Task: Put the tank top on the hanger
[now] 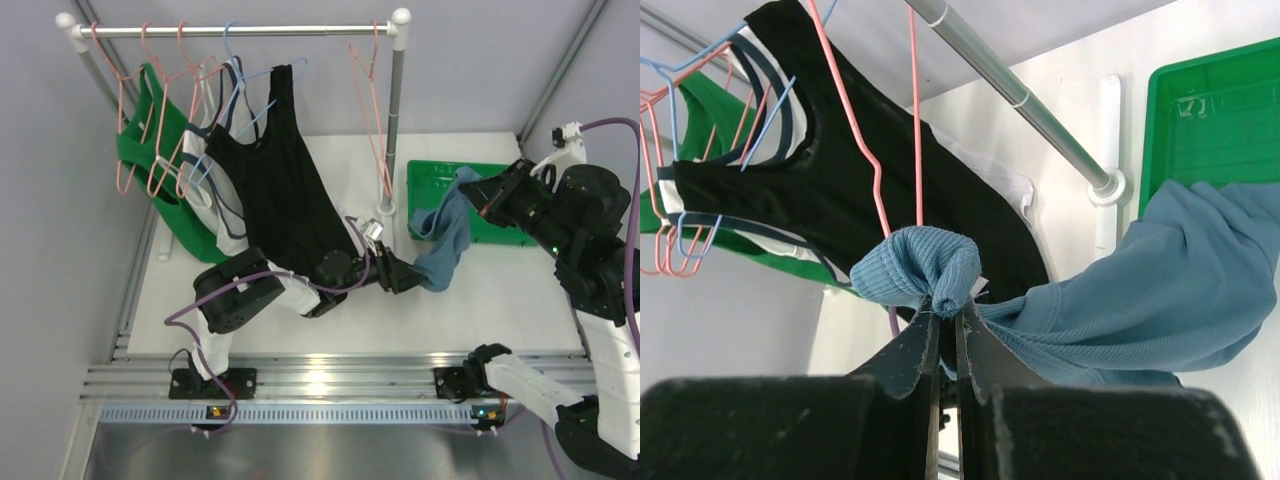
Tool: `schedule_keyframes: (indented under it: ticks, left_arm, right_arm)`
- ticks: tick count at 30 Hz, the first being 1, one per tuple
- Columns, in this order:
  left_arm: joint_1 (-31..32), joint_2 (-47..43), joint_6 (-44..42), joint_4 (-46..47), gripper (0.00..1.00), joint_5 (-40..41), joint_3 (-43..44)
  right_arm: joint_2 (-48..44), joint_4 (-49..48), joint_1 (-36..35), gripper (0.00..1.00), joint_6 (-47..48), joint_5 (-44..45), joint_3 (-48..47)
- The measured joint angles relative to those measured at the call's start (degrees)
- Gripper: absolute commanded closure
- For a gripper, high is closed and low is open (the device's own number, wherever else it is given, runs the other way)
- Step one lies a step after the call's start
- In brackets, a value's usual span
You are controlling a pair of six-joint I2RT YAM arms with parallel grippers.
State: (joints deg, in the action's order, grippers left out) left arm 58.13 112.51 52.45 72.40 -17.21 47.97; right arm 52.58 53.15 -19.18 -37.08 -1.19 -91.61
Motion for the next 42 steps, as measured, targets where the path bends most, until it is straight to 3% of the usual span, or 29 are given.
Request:
schedule_keyframes:
  ticks: [1, 3, 5, 7, 14, 18, 22, 29, 35, 42]
  left_arm:
    - [-0.1, 0.0, 0.2, 0.0, 0.53, -0.1, 0.1]
    - [-0.1, 0.0, 0.6, 0.0, 0.63, -0.5, 0.2]
    - [-0.1, 0.0, 1.2, 0.1, 0.93, -1.0, 0.3]
    - [-0.1, 0.0, 1.6, 0.1, 1.0, -1.5, 0.3]
    - [0.0, -6.0, 0.5, -0.7, 1.0, -1.3, -4.6]
    - [0.0, -17.9, -3.5, -2.7, 1.0, -0.9, -7.6]
    - [0.0, -35.0, -11.0, -14.8, 1.0, 0.8, -6.1]
    - [0.0, -50.4, -23.3, -40.9, 1.0, 5.4, 7.2]
    - [0.0, -51.5, -31.2, -61.0, 1.0, 9.6, 21.8]
    - [0.0, -51.5, -36.6, -75.7, 1.0, 17.0, 33.2]
  right_arm:
    - [0.0, 0.0, -0.1, 1.0, 0.0, 0.0, 0.0]
    - [0.0, 0.0, -0.2, 1.0, 0.0, 0.0, 0.0]
    - [0.0, 0.0, -0.2, 1.0, 0.0, 0.0, 0.0]
    - [0.0, 0.0, -0.2, 1.0, 0.0, 0.0, 0.0]
    - [0.0, 0.0, -0.2, 1.0, 1.3, 0.7, 0.0]
    - [1.0, 0.5, -0.2, 1.0, 3.9, 3.0, -1.2]
    - [3.1, 0.4, -0.2, 1.0, 7.3, 5.0, -4.8]
    - [4.8, -1.4, -0.2, 1.0, 13.2, 7.0, -10.6]
    - [4.8, -6.1, -0.2, 1.0, 16.1, 7.1, -14.3]
    - [3.6, -12.0, -0.2, 1.0, 17.0, 7.1, -14.6]
